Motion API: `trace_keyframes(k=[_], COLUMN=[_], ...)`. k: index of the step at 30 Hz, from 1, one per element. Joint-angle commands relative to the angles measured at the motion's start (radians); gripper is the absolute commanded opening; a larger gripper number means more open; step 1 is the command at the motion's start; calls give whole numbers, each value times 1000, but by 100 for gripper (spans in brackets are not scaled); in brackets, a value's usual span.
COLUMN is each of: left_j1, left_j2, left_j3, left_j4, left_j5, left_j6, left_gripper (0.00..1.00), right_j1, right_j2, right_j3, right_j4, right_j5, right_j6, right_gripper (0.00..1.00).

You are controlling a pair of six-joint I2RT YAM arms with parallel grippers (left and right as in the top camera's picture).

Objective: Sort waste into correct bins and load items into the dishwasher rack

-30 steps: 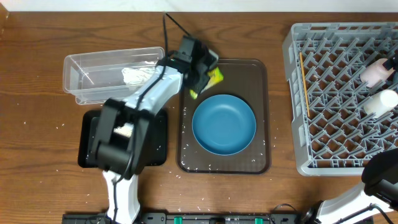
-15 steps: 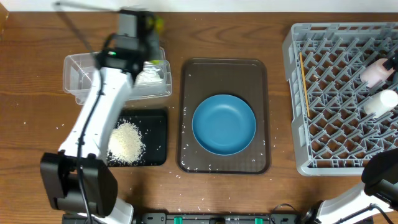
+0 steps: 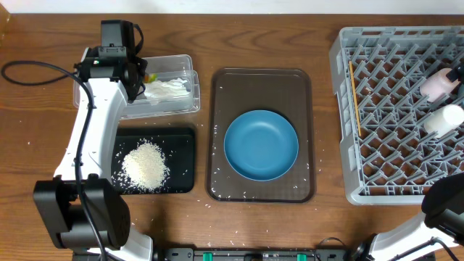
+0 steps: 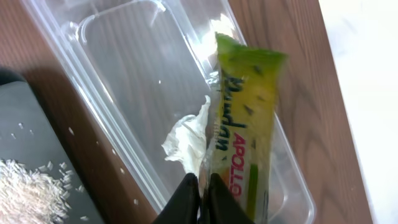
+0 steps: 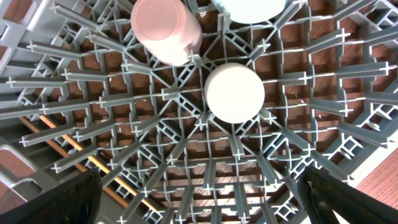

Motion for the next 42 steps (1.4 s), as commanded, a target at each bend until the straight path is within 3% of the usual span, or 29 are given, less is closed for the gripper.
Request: trace_keyframes(k=[1,5,7,9,15,20,25,35,42], left_j1=[2,2,2,2,9,58,154,443,545], left_j2=[8,8,8,8,-18,-101,-216,-252,-235], left_j3=[-13,-13,-13,-13,-13,-13,-13,-13,-13], left_j4=[-2,2,2,2,2,-3,-37,-172,-245], left_j5=[-24,-24,-24,-24,-36,-171,-275,-203,-184], left_j6=[-148,-150,-149,-147,-83,-18,25,24,24], left_gripper=[15,17,36,45,51,53,63,75,86], right_j1=[6,6,6,6,6,6,6,6,6], right_j2=[2,2,2,2,2,2,2,2,2], right_j3=[4,4,4,4,4,4,4,4,4], right_j4=[-1,-1,-1,-1,-1,-1,-1,-1,-1], right_j5=[-3,-3,-3,-3,-3,-3,-3,-3,-3], right_j6=[13,13,13,13,13,13,13,13,13], right_gripper=[99,99,99,99,99,99,99,99,99])
